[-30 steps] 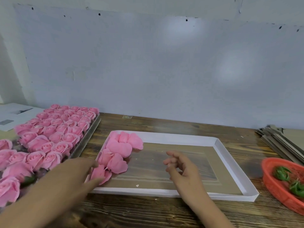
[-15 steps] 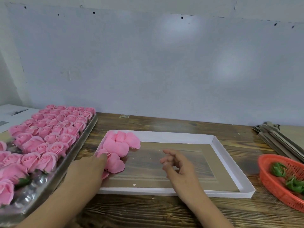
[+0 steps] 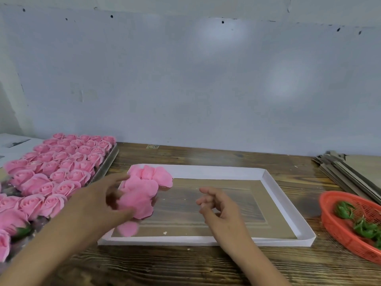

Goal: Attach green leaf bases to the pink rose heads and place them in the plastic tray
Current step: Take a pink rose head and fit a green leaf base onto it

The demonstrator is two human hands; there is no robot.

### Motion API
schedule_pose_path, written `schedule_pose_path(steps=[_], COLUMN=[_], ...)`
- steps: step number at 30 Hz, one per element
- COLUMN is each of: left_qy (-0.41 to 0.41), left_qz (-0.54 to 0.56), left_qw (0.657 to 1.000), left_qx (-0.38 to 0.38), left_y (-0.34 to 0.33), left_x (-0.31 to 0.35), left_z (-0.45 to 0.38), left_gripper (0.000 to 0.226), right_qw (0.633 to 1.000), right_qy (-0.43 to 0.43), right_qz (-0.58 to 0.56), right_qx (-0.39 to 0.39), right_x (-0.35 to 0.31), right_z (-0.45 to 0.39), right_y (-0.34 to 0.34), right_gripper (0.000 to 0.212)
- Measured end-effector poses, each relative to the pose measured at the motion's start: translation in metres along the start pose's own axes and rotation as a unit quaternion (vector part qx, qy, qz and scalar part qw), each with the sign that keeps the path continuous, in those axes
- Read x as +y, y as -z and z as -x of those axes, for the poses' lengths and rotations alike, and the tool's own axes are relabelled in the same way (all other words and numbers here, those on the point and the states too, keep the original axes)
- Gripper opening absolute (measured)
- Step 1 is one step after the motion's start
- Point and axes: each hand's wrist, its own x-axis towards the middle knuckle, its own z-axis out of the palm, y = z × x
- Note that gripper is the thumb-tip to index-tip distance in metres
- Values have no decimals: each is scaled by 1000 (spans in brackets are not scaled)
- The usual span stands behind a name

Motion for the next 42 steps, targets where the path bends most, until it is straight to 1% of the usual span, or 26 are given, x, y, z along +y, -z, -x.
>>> schedule_pose_path(steps=[1, 2, 3, 5, 7, 9, 11, 13, 15, 17, 18, 21, 25, 29, 31, 33, 37, 39, 42], left_qy=[-12, -18, -16, 9, 32, 48, 65, 94, 129, 153, 159, 167, 161, 148, 143, 134, 130, 120, 89], left_qz=[107, 210, 299, 405, 452, 483, 522, 574, 632, 671, 679, 680, 672, 650, 638, 631, 619, 604, 573], left_qw=[994, 977, 954, 914, 891, 874, 850, 813, 763, 725, 716, 714, 723, 746, 757, 763, 775, 788, 815], left_qx=[-2, -15, -26, -19, -1, 14, 20, 23, 27, 25, 23, 11, 2, -19, -25, -27, -14, -2, 10], left_y=[-6, -15, -27, -53, -74, -87, -93, -95, -96, -97, -97, -99, -104, -108, -109, -111, -112, -112, -112], left_x=[10, 21, 31, 46, 56, 59, 61, 60, 57, 54, 53, 50, 49, 52, 55, 58, 60, 60, 64], left_z=[2, 4, 5, 4, 2, 0, -2, -7, -14, -19, -21, -21, -15, -10, -8, -7, -7, -6, -3], left_gripper=[74, 73, 73, 70, 65, 60, 55, 50, 48, 44, 41, 40, 48, 52, 55, 58, 70, 65, 46], right_qw=[1000, 1000, 999, 996, 989, 980, 972, 961, 946, 940, 943, 956, 950, 947, 946, 945, 953, 955, 959], right_qy=[-4, -9, -14, -23, -30, -42, -59, -90, -136, -178, -185, -162, -148, -136, -130, -123, -109, -103, -98], right_qz=[-8, -20, -37, -84, -134, -178, -217, -258, -291, -287, -270, -227, -271, -289, -297, -303, -281, -277, -261], right_qx=[-1, -3, -8, -31, -58, -77, -73, -49, -36, -49, -61, -85, -51, -18, -8, -12, -23, -25, -40], right_x=[-1, -2, -3, -6, -10, -13, -16, -17, -18, -19, -19, -18, -19, -19, -20, -21, -20, -19, -20], right_z=[0, 0, 0, 1, 2, 2, 2, 0, -2, -3, -2, 0, -1, -1, -1, -1, 0, 0, 0], right_y=[0, 0, -1, 0, 1, 4, 5, 7, 8, 9, 10, 8, 8, 7, 6, 6, 6, 6, 6], right_gripper=[36, 33, 30, 25, 24, 28, 27, 23, 23, 27, 30, 36, 35, 35, 31, 25, 26, 25, 40])
